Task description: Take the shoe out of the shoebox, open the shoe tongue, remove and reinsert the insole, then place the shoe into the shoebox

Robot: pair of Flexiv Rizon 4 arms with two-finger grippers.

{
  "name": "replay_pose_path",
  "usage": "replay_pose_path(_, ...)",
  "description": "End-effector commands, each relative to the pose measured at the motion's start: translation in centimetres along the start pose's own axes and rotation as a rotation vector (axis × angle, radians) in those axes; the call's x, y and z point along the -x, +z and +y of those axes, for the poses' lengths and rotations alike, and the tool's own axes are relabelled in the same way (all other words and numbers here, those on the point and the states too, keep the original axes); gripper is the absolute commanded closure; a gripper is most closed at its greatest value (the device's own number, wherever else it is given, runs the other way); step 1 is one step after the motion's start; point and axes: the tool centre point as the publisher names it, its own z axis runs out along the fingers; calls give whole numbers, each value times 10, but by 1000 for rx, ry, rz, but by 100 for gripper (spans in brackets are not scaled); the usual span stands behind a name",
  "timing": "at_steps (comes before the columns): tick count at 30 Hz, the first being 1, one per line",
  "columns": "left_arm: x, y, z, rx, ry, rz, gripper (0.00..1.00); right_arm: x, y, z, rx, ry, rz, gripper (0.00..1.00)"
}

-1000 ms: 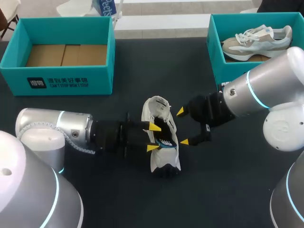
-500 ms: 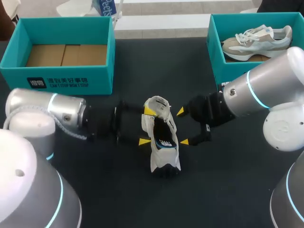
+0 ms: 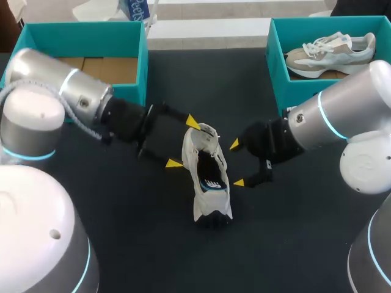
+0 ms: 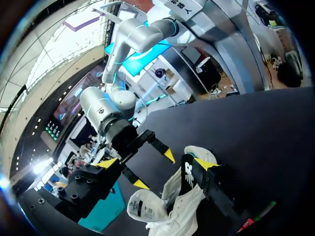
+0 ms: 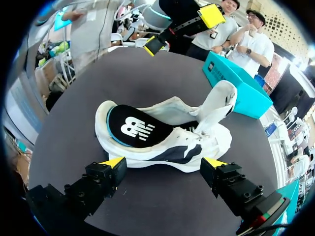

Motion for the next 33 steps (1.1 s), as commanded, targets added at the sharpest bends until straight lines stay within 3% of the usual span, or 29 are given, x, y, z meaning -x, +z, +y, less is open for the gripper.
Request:
replay_pose_path(1, 7, -5, -3, 35, -26, 242, 0, 1, -22, -5, -42, 13, 9, 0)
replay_pose_path(11, 7, -5, -3, 35, -26, 242, 0, 14, -88, -22, -144, 40, 46, 0)
replay_pose_path(23, 7, -5, -3, 35, -26, 242, 0, 35, -176, -20, -206, 49, 101, 0)
replay_pose_path(29, 7, -5, -3, 35, -26, 242, 0, 35, -199, -15, -193, 37, 139, 0)
replay_pose_path(33, 7, -5, -3, 35, -26, 242, 0, 33, -202, -13, -219, 42, 173, 0)
